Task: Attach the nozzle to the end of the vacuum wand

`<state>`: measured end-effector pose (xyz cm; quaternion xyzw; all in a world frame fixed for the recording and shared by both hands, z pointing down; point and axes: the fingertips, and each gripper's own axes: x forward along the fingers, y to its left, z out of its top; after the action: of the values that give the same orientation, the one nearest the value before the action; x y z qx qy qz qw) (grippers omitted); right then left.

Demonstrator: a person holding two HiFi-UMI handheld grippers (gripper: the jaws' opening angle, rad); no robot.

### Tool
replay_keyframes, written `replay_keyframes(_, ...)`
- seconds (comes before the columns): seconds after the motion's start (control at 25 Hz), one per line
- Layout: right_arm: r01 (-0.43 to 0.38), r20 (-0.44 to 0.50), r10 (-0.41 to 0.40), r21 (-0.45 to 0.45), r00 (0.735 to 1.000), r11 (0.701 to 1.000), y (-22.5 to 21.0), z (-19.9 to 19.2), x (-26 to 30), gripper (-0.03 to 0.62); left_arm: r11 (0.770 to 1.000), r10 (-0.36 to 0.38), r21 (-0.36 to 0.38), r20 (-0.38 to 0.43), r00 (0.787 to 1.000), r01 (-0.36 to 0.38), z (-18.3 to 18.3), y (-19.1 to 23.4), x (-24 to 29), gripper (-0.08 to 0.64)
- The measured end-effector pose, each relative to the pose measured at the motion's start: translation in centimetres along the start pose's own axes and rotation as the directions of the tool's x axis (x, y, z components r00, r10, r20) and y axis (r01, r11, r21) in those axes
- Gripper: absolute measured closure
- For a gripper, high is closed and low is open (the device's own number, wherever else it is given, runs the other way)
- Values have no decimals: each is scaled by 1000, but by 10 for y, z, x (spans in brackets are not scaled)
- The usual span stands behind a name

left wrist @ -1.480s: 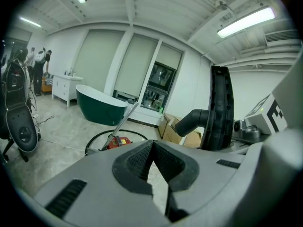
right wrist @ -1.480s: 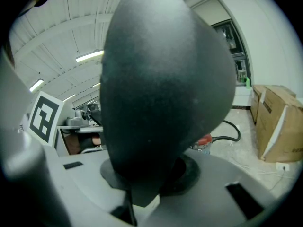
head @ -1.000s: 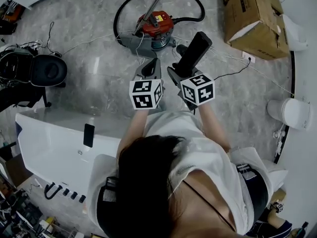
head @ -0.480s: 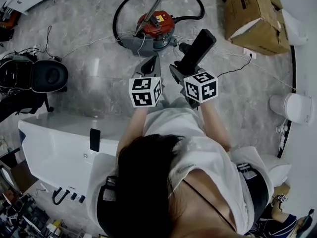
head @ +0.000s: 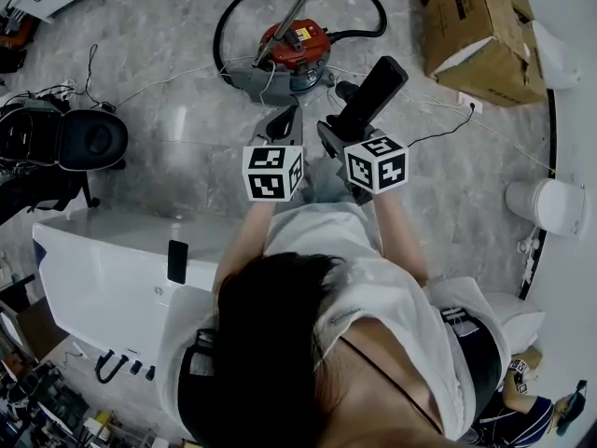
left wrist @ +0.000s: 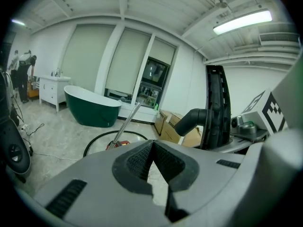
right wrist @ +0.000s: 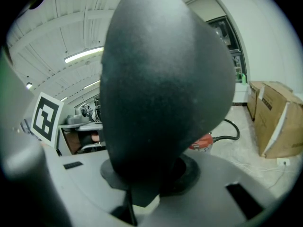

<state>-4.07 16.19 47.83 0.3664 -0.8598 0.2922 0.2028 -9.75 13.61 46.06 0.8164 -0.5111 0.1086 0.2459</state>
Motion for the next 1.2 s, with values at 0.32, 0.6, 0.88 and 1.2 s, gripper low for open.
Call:
replay_keyframes(0.32,-5,-12,5,-11,1000,1000,-8,11,13,492,1000,0,-11,-20,1000,0,3,15,10,558)
replay_keyframes(0.6,-12,-1,12,37,1000,999,-32,26,23,492,998,-42,45,-5,999,42,15,13,31,557)
replay_keyframes(0.88,-31,-24,31,0,999,1000,-57,46,36,492,1000,-22,-13,4,1000,22,27,17,62,557)
replay_keyframes(1.2,-65,-22,65,15,998,998,-95,84,51,492,999,-22,-28,-9,1000,22,56,23,109,557)
